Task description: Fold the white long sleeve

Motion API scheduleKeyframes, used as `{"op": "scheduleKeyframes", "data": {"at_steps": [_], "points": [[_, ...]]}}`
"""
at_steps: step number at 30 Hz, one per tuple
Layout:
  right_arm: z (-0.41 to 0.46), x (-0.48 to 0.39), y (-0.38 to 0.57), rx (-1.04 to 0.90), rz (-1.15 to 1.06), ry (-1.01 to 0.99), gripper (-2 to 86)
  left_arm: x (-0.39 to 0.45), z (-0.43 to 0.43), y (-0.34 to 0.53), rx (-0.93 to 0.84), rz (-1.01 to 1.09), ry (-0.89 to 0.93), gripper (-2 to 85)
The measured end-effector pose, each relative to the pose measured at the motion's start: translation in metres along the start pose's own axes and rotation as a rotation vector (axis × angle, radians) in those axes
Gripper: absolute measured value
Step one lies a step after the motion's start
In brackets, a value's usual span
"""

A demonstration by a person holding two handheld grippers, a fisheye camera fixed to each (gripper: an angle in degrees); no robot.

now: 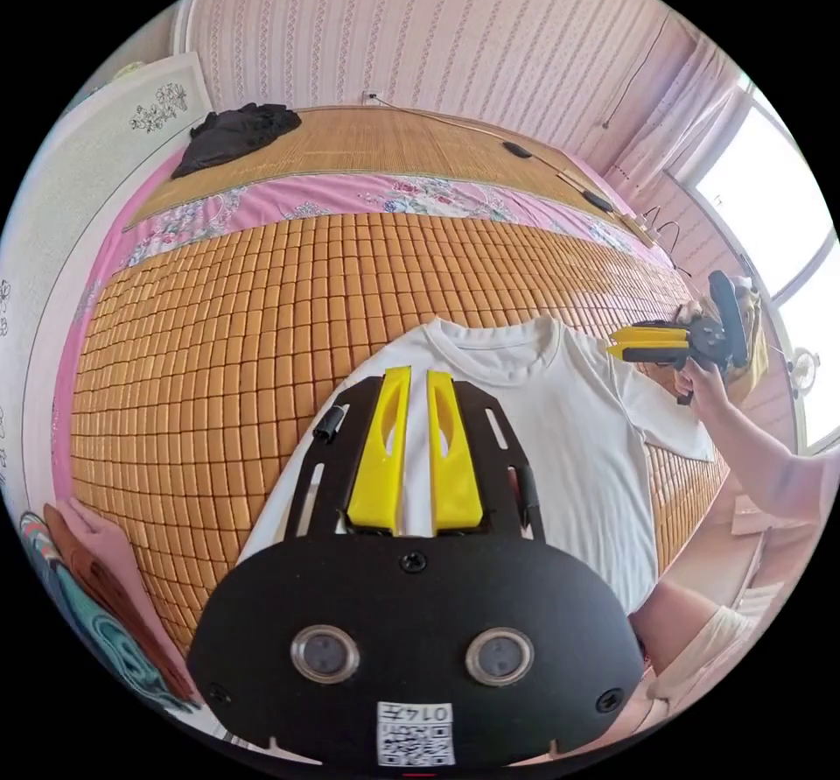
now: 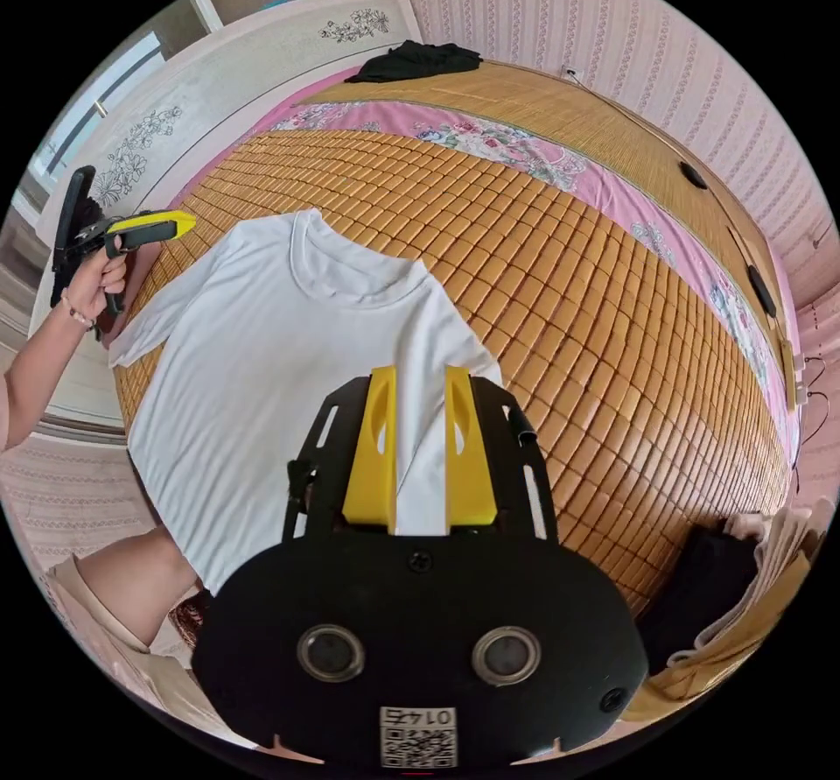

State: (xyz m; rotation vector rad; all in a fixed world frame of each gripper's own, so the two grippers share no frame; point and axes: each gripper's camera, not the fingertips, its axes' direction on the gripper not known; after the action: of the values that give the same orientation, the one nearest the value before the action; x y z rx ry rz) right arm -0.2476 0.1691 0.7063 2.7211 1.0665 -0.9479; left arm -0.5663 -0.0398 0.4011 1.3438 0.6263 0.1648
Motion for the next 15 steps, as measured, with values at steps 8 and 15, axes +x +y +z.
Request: {"op": "scheduleKeyframes", "data": {"at_steps": [8, 15], "points": [[0.016, -0.104, 0.240, -0.336, 0.094, -0.213, 7.8, 0.040, -0.052, 0.190, -0.246, -0.041, -0.028, 4.0], [0.036, -0.146, 0.298, -0.383, 0.151, -0.264, 8.8, 0.066, -0.069, 0.286, -0.248, -0.250, 0.070, 3.6]]}}
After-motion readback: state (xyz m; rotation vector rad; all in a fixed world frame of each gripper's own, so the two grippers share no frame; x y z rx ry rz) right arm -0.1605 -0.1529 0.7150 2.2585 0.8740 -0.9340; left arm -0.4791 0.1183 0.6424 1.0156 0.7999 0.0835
